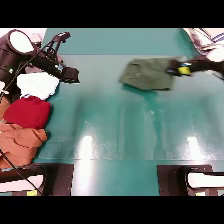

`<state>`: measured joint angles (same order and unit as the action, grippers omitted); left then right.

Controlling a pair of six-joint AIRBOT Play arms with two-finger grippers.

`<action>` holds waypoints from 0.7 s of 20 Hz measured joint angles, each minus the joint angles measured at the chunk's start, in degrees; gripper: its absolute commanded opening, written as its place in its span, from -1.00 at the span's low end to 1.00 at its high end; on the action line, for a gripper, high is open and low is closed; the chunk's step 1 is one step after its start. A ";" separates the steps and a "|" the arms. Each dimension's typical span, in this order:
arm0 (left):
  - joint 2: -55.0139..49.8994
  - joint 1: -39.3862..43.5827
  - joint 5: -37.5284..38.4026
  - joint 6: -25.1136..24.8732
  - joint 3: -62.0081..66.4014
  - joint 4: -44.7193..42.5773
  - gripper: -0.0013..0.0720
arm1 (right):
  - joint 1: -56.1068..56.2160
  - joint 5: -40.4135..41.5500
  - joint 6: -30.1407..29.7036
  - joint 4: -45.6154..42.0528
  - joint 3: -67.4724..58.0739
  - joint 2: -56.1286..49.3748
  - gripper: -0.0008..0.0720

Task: Fold the shirts.

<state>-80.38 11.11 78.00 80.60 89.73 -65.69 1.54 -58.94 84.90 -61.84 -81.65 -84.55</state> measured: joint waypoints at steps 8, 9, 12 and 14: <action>0.04 1.92 -3.10 0.24 0.00 4.96 -0.89 | -35.76 3.63 1.42 -2.38 22.36 18.75 -0.93; 0.04 2.01 -3.61 0.35 0.00 5.60 -0.89 | -39.32 4.13 1.60 -2.45 24.61 20.13 -0.93; 0.04 2.08 -4.74 0.48 0.00 6.49 -0.89 | -47.32 4.61 2.67 -2.49 30.36 23.12 -0.93; 0.04 2.05 -5.01 0.52 0.00 6.88 -0.89 | -50.75 4.66 3.02 -2.75 32.79 24.46 -0.92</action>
<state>-80.34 13.17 72.99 81.12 89.73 -58.81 -49.21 -54.28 87.92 -64.60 -48.86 -60.10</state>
